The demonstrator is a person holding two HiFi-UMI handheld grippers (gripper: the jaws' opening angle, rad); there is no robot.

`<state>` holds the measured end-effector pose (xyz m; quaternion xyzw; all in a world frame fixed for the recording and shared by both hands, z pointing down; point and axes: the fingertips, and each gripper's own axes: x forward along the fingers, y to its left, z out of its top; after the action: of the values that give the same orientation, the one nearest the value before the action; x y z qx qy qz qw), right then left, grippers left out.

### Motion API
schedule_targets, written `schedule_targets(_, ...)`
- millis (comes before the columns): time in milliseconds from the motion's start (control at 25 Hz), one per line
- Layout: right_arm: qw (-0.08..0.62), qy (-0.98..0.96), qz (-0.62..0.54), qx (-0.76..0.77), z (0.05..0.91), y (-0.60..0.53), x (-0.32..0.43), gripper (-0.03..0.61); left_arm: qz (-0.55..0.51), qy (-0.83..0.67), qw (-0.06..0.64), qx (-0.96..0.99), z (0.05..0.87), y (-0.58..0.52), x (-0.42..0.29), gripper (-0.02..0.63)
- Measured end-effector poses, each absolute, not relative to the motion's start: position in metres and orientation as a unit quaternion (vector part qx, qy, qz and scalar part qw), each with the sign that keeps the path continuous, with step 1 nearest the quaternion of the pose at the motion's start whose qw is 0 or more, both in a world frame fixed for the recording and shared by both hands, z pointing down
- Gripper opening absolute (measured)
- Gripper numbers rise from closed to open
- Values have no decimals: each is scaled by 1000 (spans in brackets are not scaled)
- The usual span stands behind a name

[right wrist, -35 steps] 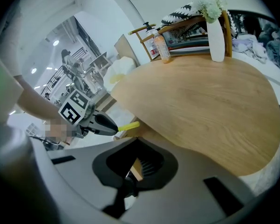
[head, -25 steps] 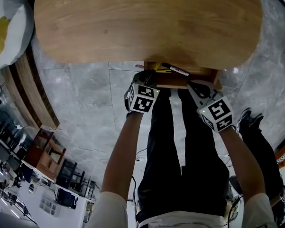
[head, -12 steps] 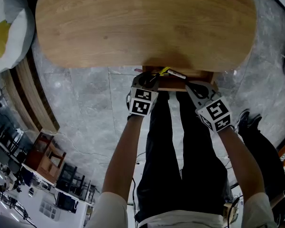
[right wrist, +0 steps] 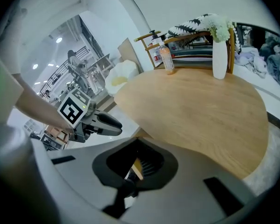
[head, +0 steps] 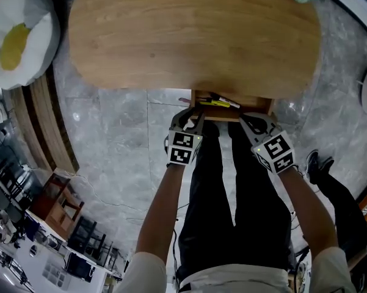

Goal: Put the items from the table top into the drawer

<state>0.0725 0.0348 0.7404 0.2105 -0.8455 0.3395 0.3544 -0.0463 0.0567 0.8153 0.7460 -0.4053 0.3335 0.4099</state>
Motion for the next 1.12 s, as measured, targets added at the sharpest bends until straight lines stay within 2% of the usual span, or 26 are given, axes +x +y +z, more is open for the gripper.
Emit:
schedule_targets(280,353,-850,319,226,654,47,72,20,301,-438,414,740,713,69,-73,73)
schedule_targets(640,339,-860,277,261,539,44,83,20,253,-467,386,754,570,61,-99,66)
schedule_targets(880,327,-863,259,285,472,64,94,20,225,-468,379,766,501,82,-109,62)
schedule_targets(1120,292,-865,253,320,402,83,99,20,216,-458,341,792,436,98,-117,47)
